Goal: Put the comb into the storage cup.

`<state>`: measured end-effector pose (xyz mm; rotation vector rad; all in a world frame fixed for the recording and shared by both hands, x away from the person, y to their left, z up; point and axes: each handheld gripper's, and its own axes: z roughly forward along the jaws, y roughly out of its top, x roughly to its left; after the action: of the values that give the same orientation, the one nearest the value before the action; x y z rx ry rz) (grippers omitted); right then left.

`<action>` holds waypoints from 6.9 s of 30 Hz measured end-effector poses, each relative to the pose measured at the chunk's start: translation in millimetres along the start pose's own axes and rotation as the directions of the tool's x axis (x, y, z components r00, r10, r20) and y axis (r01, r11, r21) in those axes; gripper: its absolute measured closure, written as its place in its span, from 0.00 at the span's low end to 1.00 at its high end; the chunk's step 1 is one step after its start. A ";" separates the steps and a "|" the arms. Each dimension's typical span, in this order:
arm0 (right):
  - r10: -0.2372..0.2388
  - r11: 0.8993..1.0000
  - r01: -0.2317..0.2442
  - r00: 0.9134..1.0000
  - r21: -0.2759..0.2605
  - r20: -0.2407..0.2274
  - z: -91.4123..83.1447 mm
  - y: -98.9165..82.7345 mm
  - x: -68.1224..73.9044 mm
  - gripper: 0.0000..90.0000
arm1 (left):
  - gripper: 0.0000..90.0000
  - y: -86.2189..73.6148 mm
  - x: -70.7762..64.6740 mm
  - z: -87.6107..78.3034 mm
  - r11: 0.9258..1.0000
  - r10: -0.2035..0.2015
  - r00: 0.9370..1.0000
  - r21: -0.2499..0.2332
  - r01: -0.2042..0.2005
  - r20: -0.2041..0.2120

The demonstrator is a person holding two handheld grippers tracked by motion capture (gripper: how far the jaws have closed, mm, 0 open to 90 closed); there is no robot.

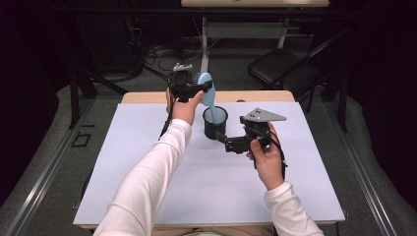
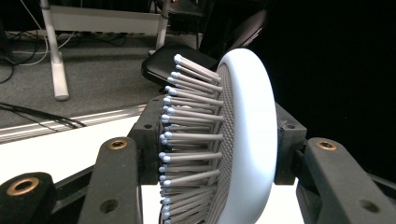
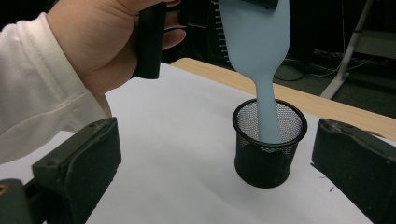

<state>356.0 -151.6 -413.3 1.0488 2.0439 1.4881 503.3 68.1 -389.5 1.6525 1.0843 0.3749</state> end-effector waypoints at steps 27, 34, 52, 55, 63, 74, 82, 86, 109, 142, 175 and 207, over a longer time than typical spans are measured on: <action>-0.005 1.000 0.005 1.000 0.001 -0.003 0.0 0.1 0.6 0.02 | 0.56 -14.2 1.3 12.1 0.999 0.024 0.999 0.035 -0.023 -0.029; 0.001 1.000 -0.001 1.000 -0.002 -0.002 -1.0 0.5 0.2 0.02 | 0.56 -15.2 -0.2 14.3 0.998 0.042 0.998 0.042 -0.041 -0.035; 0.000 1.000 0.000 1.000 0.001 -0.002 -1.0 0.5 -0.1 0.04 | 0.56 -19.0 -1.5 19.1 0.996 0.072 0.996 0.055 -0.069 -0.052; -0.001 1.000 0.001 1.000 0.002 -0.001 -0.8 0.4 -0.2 0.04 | 0.56 -19.6 -1.2 20.1 0.996 0.070 0.996 0.059 -0.067 -0.052; -0.001 1.000 0.001 1.000 0.002 -0.001 -0.7 0.4 -0.2 0.04 | 0.56 -21.7 -1.5 22.2 0.995 0.075 0.996 0.067 -0.071 -0.054; 0.001 1.000 -0.001 1.000 0.002 0.000 -1.1 0.7 0.0 0.04 | 0.55 -24.0 -1.2 23.9 0.995 0.073 0.996 0.072 -0.070 -0.047; 0.000 1.000 0.000 1.000 0.000 0.001 -1.3 0.8 -0.1 0.04 | 0.54 -25.2 -1.7 25.0 0.995 0.073 0.997 0.067 -0.070 -0.037; -0.003 1.000 0.003 1.000 -0.001 0.001 -1.4 1.0 -0.2 0.04 | 0.54 -26.1 -2.9 26.2 0.996 0.067 0.997 0.064 -0.065 -0.030; 0.002 1.000 -0.002 1.000 -0.002 0.004 -1.8 1.4 -2.1 0.04 | 0.53 -27.8 -6.1 30.0 0.997 0.064 0.998 0.051 -0.063 -0.023; 0.003 1.000 -0.003 1.000 0.001 0.004 -0.2 0.2 -2.3 0.04 | 0.48 -30.2 -12.9 35.0 0.996 0.076 0.997 0.050 -0.075 0.000; 0.000 1.000 0.000 1.000 0.007 0.003 0.3 -0.1 -1.0 0.04 | 0.19 -31.0 -10.7 35.9 0.998 0.047 0.999 0.034 -0.047 -0.020; -0.001 1.000 0.001 1.000 0.004 0.004 0.0 0.1 -0.9 0.04 | 0.01 -30.8 -13.1 34.9 0.997 0.040 0.999 0.062 -0.038 -0.022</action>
<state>356.7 -152.3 -413.4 1.0515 2.0449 1.4813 506.7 37.1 -426.4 1.7298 1.0919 0.3906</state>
